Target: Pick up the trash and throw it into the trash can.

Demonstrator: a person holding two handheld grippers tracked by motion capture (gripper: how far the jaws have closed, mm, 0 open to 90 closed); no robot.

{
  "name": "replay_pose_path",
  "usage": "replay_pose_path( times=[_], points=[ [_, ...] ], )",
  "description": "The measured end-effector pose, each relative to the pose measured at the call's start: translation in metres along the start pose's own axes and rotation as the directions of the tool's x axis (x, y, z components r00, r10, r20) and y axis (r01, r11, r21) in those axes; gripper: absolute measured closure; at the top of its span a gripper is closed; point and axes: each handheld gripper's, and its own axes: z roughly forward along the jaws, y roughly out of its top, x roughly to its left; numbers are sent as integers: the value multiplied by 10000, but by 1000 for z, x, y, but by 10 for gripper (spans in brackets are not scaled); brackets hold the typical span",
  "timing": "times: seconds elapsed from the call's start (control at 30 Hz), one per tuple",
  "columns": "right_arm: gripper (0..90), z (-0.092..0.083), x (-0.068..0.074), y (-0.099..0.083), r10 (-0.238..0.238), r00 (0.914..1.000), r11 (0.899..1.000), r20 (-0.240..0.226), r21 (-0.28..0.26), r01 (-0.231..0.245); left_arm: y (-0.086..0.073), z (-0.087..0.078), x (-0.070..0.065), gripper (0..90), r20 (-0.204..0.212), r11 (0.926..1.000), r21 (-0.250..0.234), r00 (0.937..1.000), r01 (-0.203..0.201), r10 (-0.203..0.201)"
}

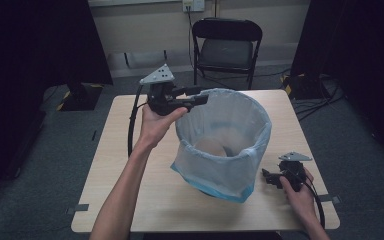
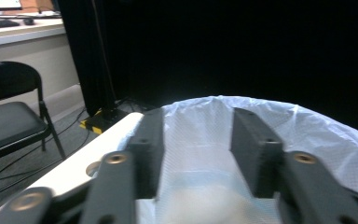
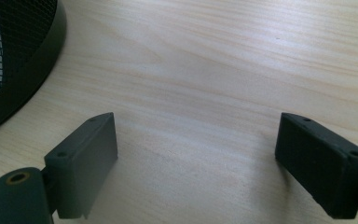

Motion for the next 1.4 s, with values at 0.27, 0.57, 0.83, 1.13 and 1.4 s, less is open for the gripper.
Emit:
replay_pose_path(
  times=[0.27, 0.57, 0.83, 1.13, 1.4],
  points=[
    [122, 0, 0, 0, -1, 10000, 10000, -1, 0, 1, -2, 0, 2, 297, -139, 10000, 46, 9999, 72, -71],
    [122, 0, 0, 0, 1, 10000, 10000, -1, 1, -1, -2, -10, 3, 157, -717, 10000, -45, 9974, -18, 14],
    [123, 0, 0, 0, 1, 10000, 10000, 0, 2, -1, -5, -23, 9, 157, -967, 9999, -100, 9953, 68, -77],
    [122, 0, 0, 0, 0, 10000, 10000, -1, 1, 0, -14, -42, 14, 157, -1279, 10000, 7, 9918, -25, 26],
    [122, 0, 0, 0, 2, 10000, 10000, -1, 1, -2, -27, -68, 22, 162, -1720, 9996, -106, 9847, 255, -269]
  ],
)
